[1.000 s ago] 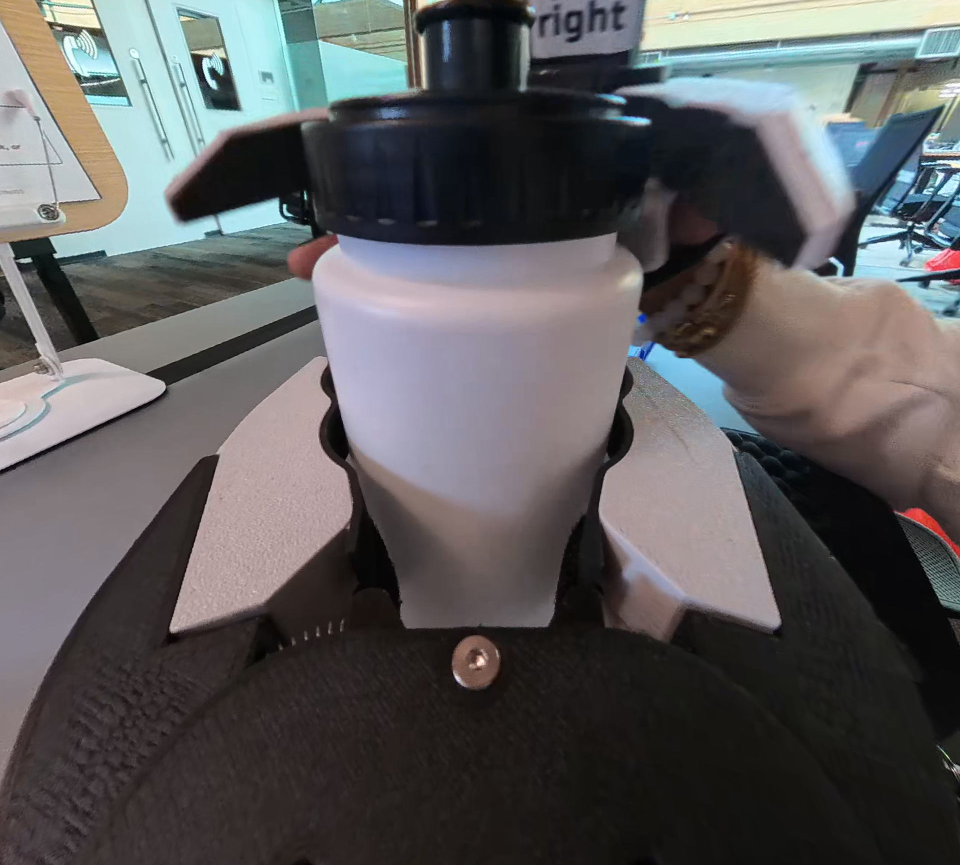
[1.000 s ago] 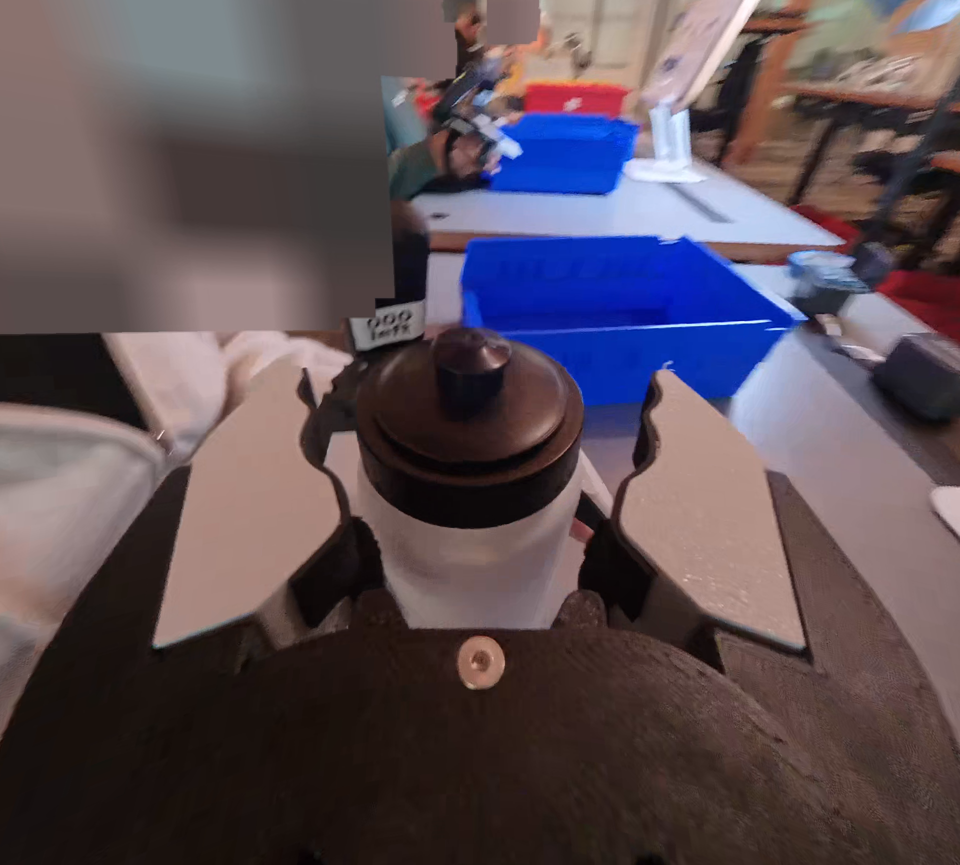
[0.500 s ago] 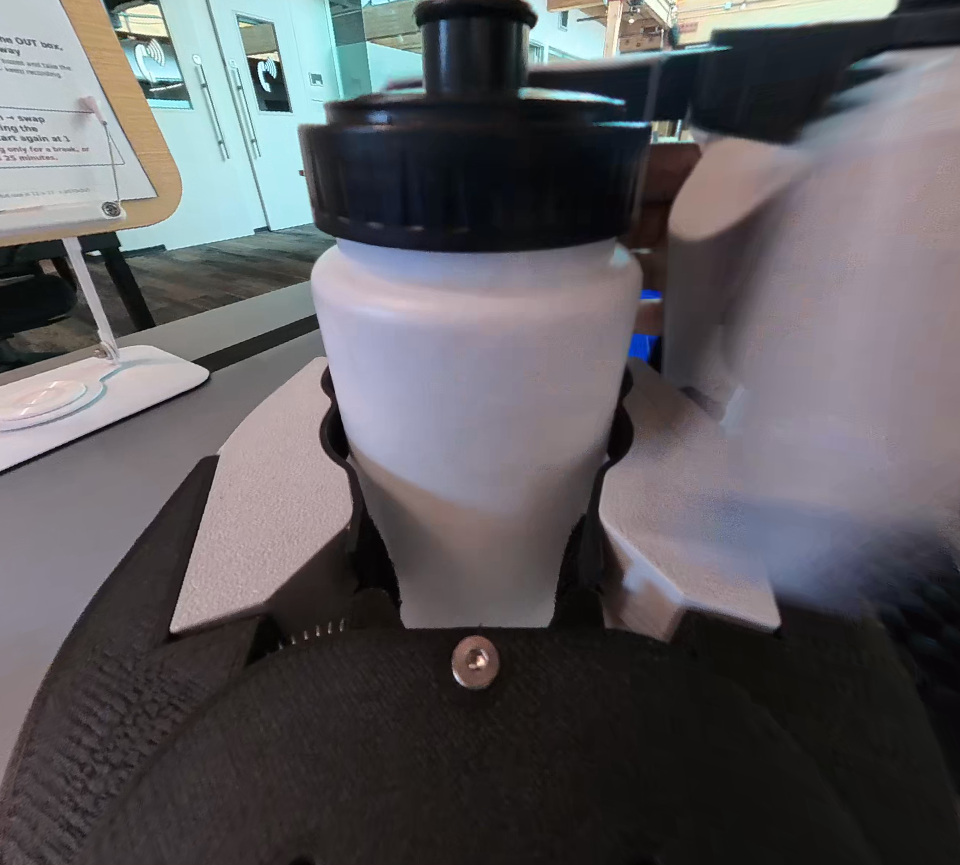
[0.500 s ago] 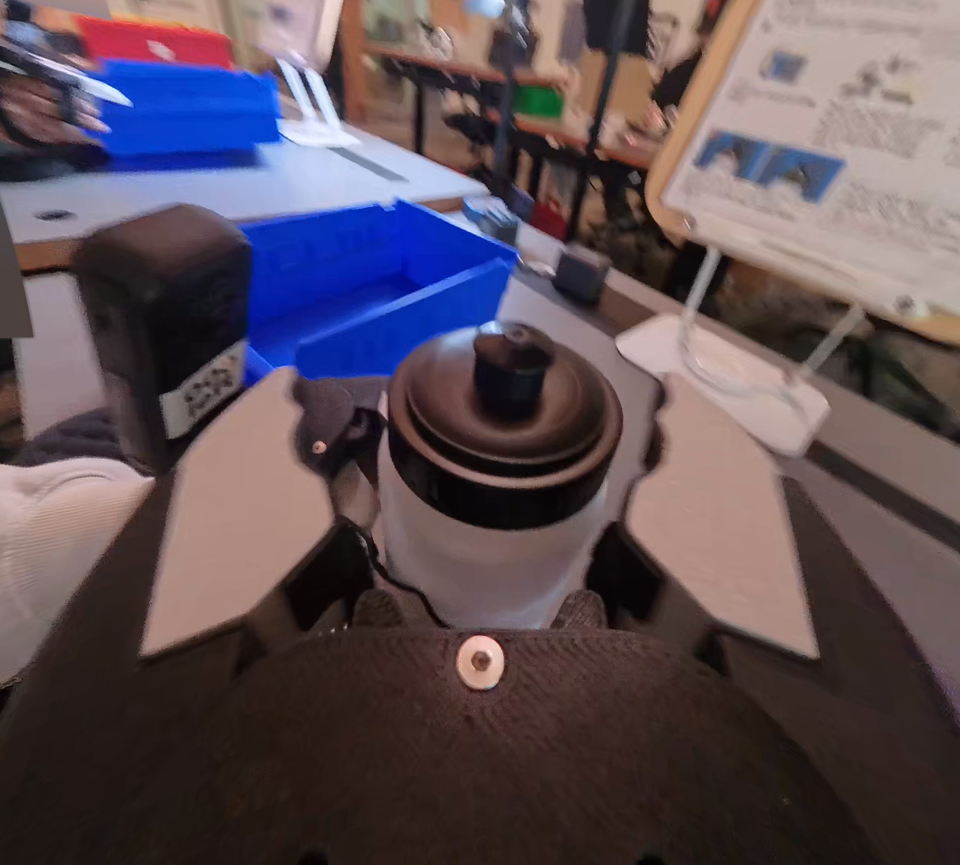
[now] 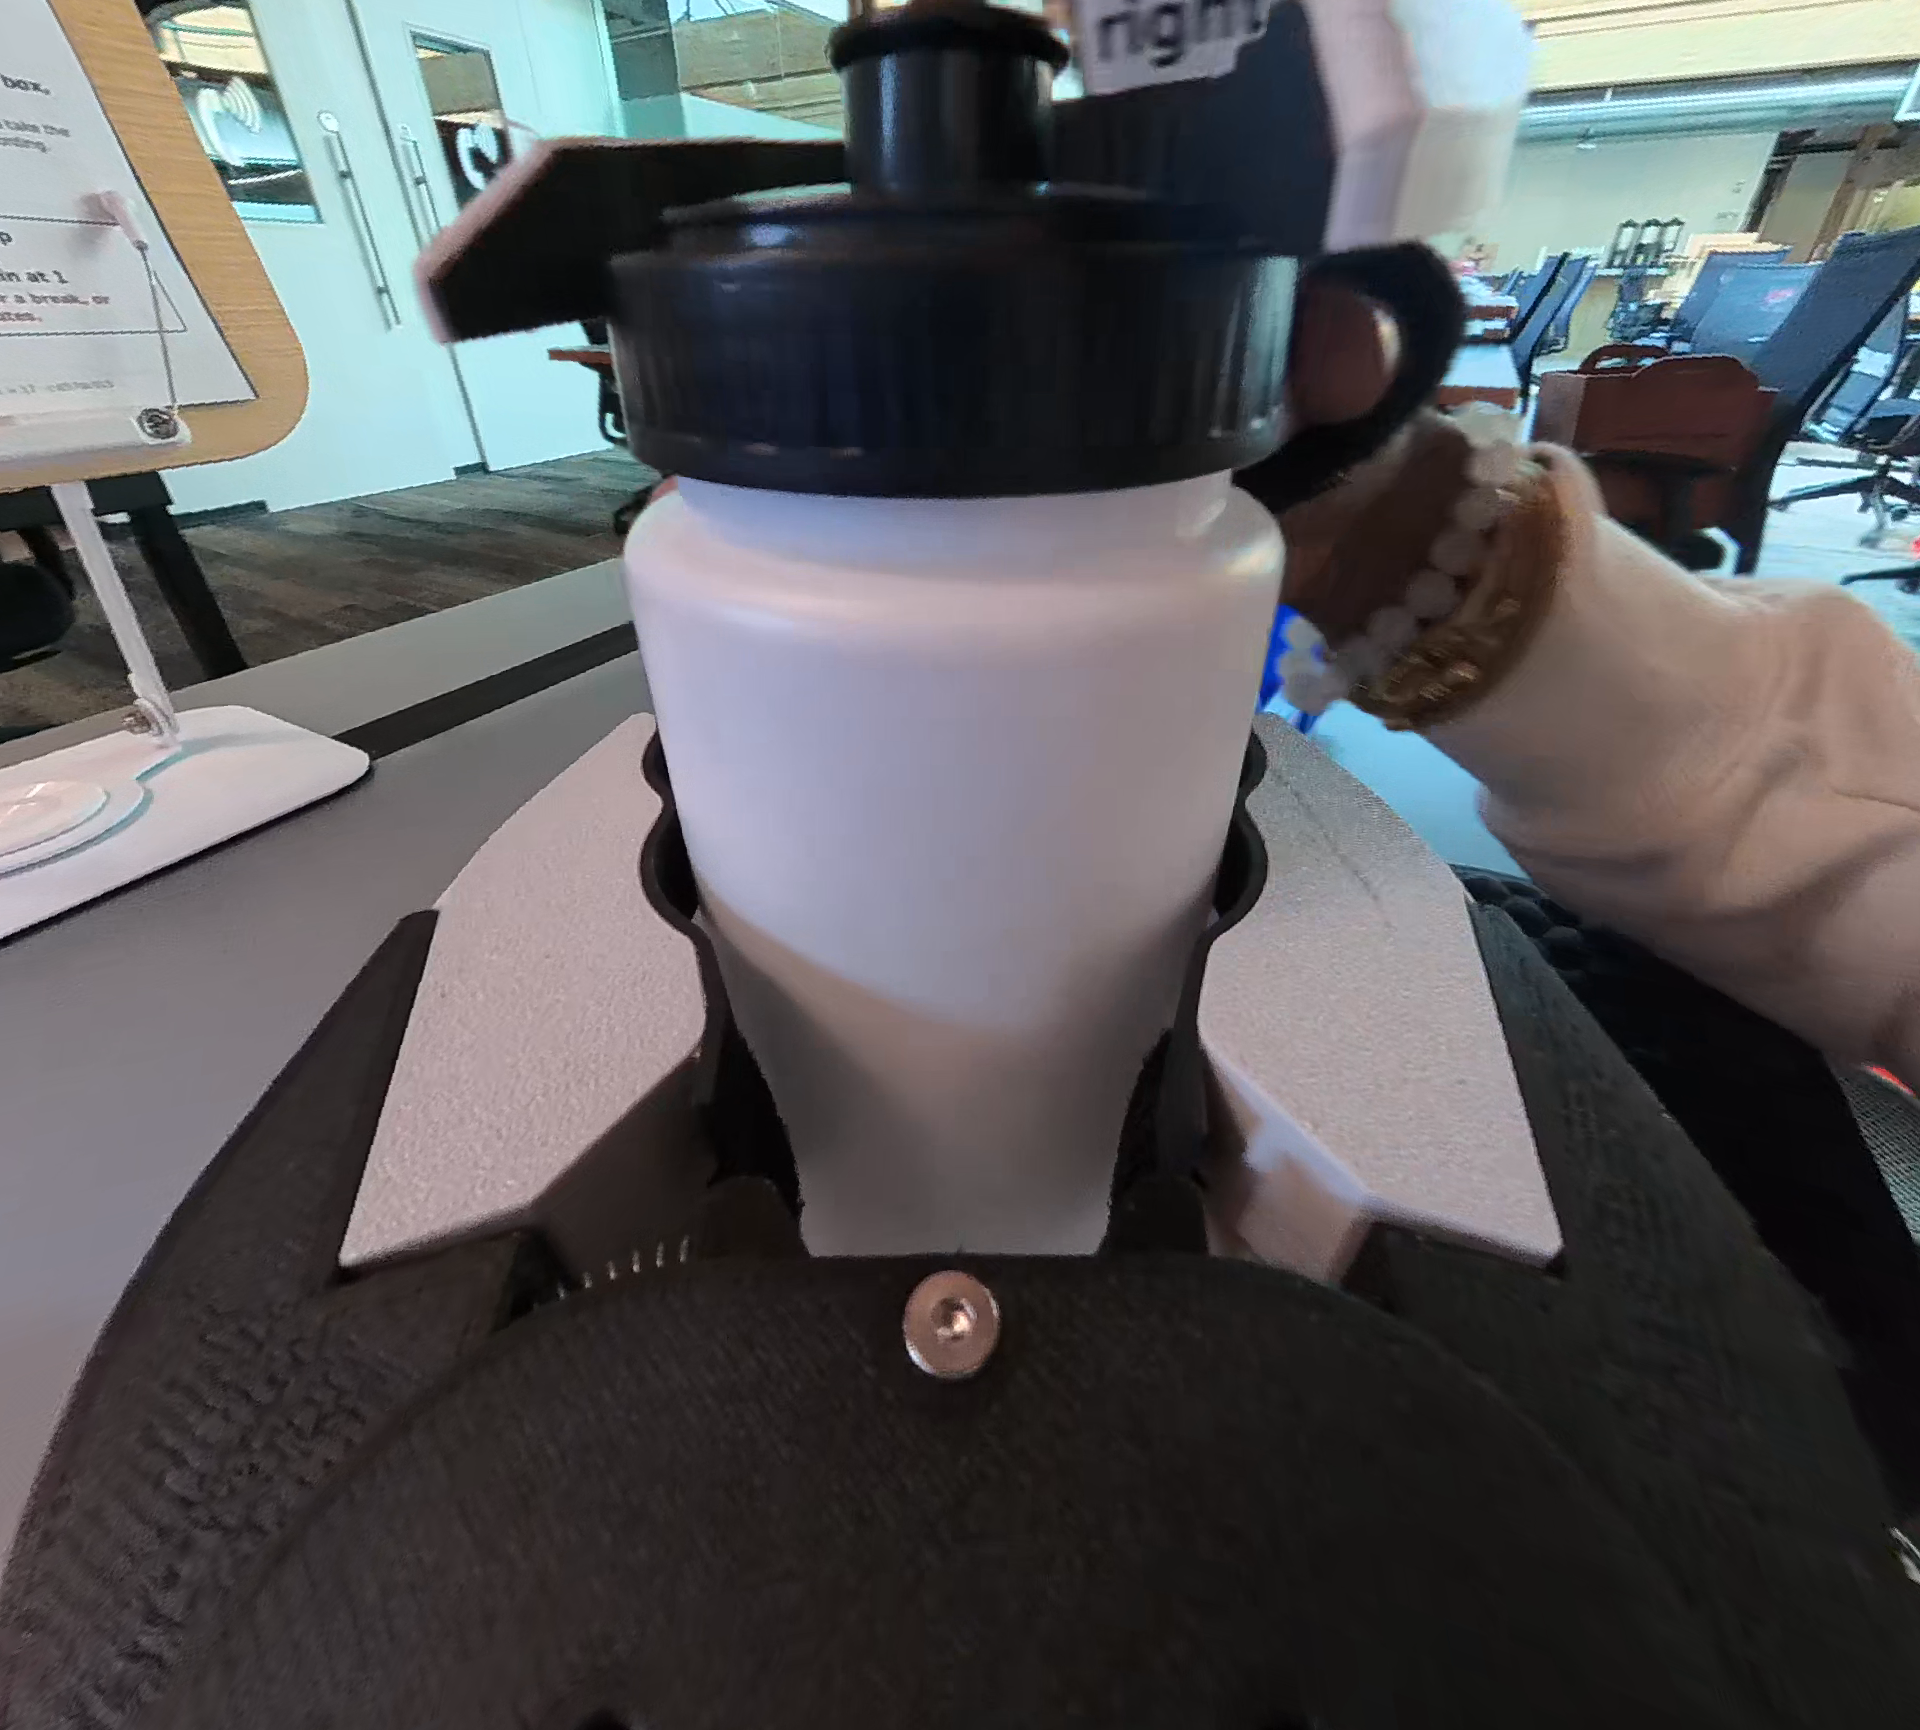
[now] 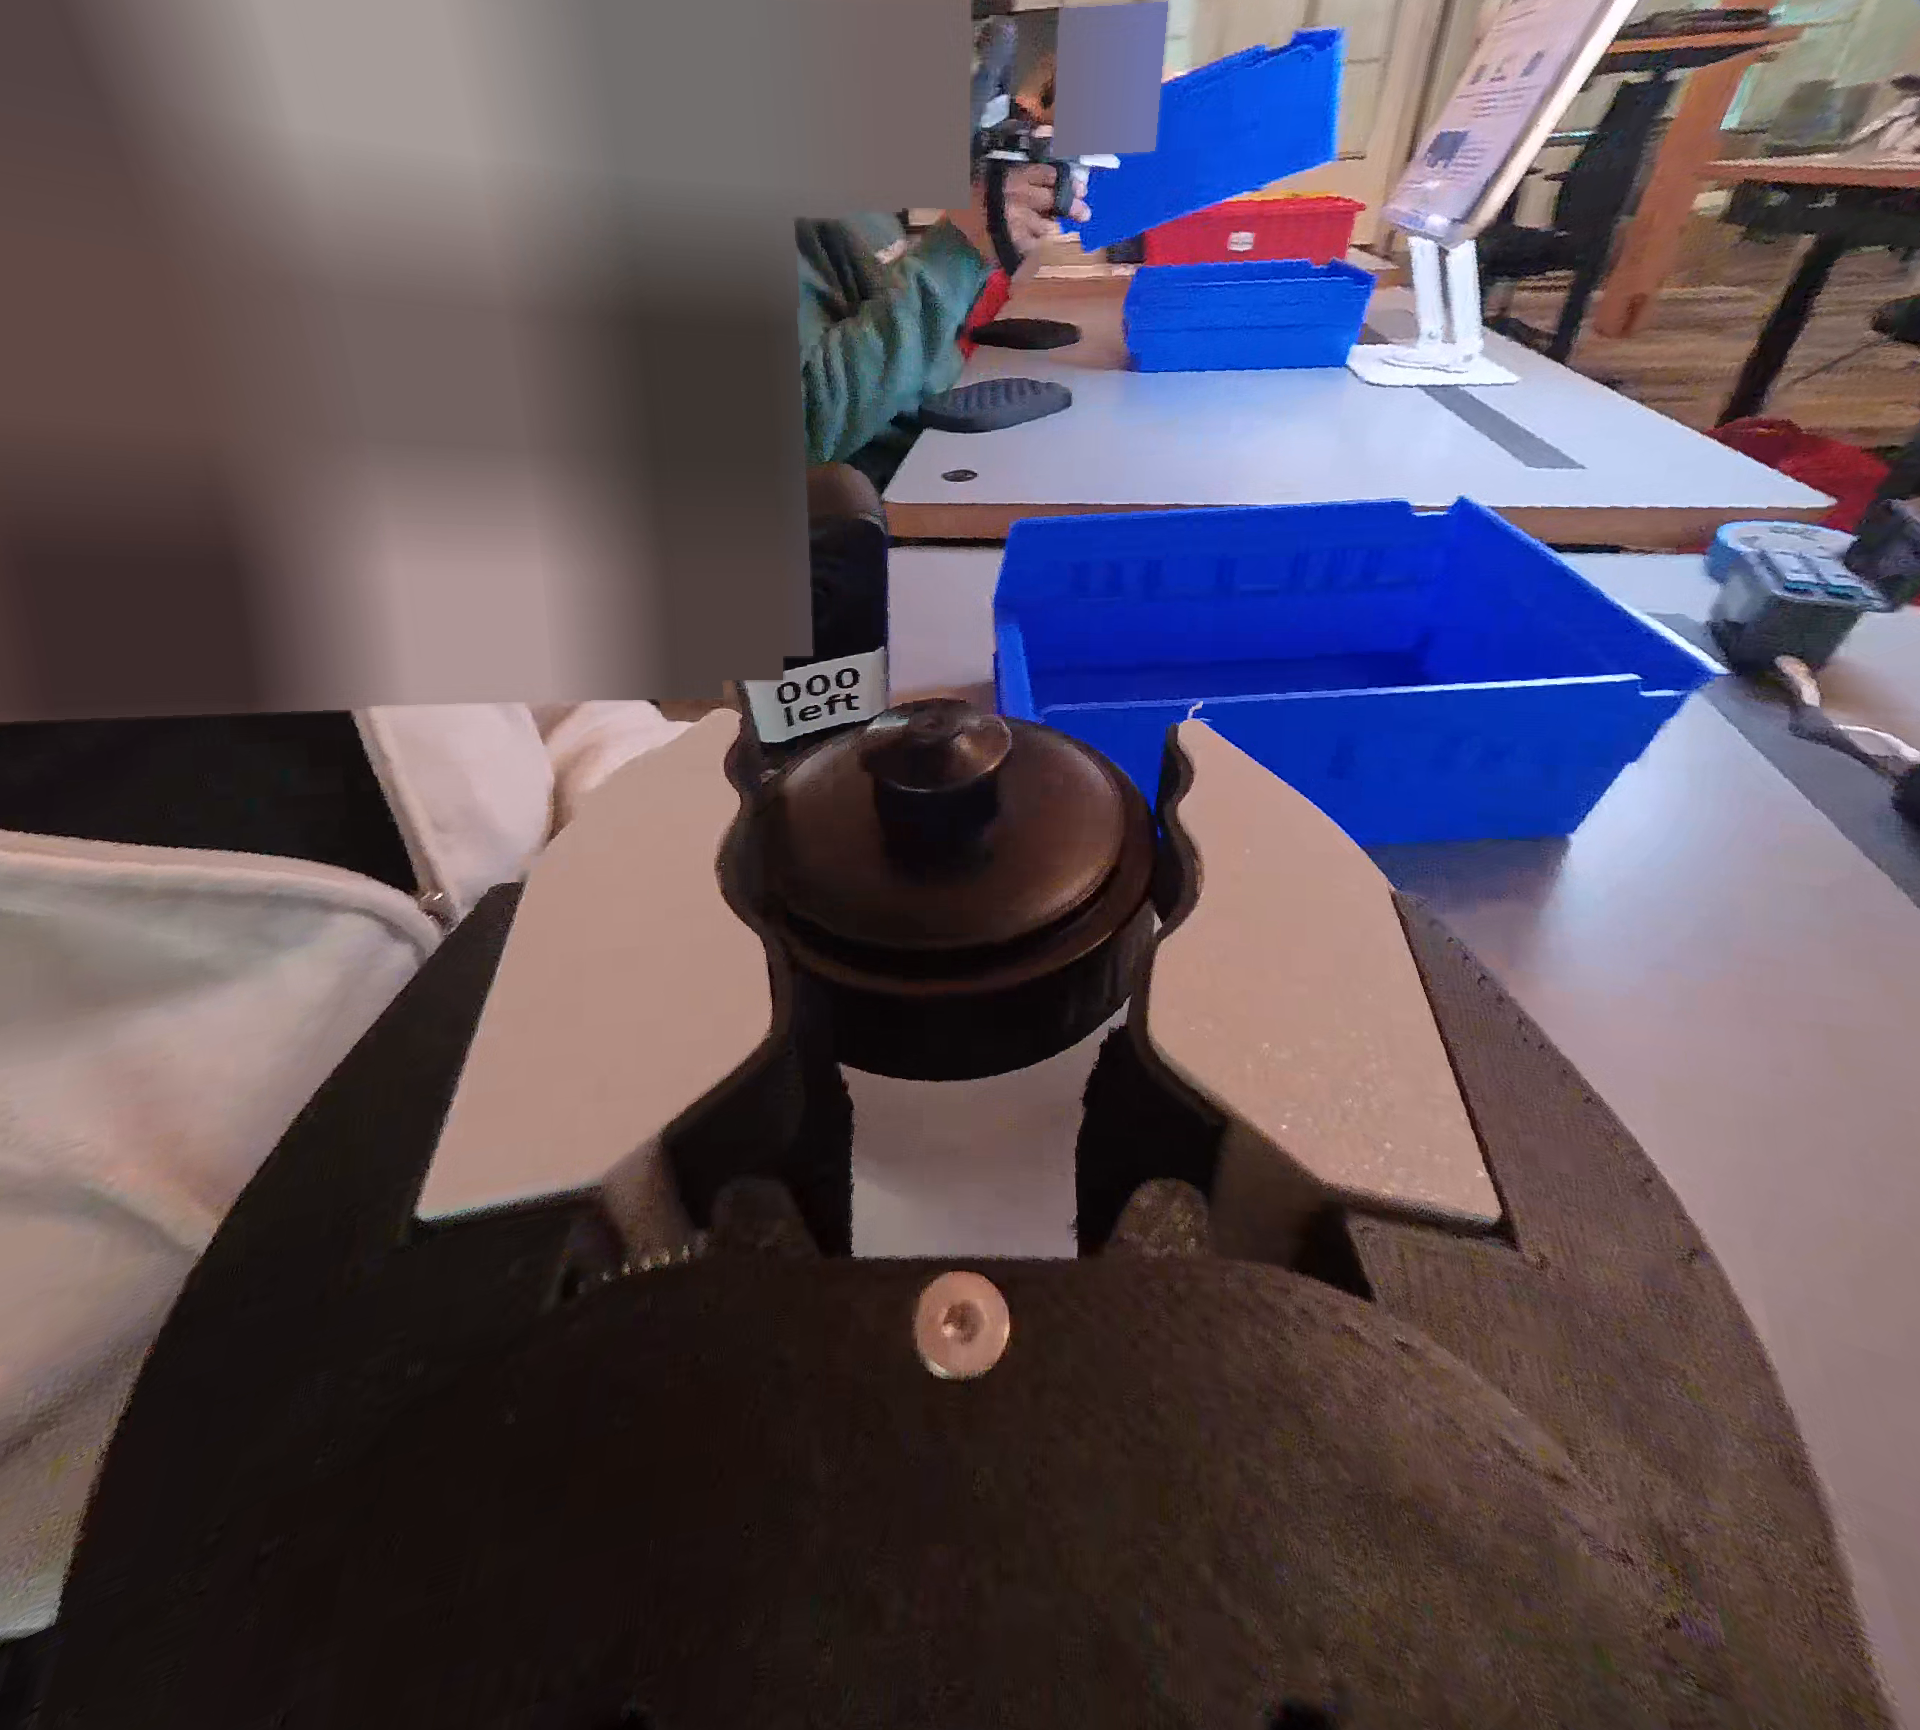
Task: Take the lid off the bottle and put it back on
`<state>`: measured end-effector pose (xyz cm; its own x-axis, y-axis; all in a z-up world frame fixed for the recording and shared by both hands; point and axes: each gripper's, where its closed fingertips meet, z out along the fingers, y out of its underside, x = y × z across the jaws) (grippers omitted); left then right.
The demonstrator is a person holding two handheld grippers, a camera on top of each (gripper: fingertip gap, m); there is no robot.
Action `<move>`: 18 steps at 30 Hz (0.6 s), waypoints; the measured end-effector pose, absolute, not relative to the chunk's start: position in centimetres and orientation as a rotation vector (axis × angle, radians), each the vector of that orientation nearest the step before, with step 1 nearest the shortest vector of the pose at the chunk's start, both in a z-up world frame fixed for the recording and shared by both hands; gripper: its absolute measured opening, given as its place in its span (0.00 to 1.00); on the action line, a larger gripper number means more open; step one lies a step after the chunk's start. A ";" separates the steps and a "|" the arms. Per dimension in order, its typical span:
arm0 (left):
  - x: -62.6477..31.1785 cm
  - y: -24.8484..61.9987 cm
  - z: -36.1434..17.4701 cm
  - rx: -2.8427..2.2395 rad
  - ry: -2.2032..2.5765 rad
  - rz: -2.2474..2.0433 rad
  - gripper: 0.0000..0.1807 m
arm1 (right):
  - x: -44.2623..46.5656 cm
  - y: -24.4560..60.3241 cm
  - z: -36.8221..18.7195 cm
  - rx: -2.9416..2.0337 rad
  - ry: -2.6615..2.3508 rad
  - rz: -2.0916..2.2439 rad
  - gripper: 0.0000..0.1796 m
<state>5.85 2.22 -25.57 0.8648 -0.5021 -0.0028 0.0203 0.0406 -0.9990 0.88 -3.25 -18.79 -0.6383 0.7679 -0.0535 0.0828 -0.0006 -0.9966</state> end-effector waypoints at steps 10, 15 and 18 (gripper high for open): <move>5.9 2.3 -25.6 -1.496 0.379 -0.366 0.55 | 1.0 -1.5 -18.2 -1.256 -1.176 1.041 0.52; 6.0 2.3 -25.6 -1.492 0.392 -0.398 0.55 | 1.2 -3.4 -18.8 -1.041 -1.654 1.303 0.70; 6.1 2.3 -25.6 -1.487 0.403 -0.409 0.55 | 1.1 -2.8 -19.8 -0.975 -1.819 1.445 0.66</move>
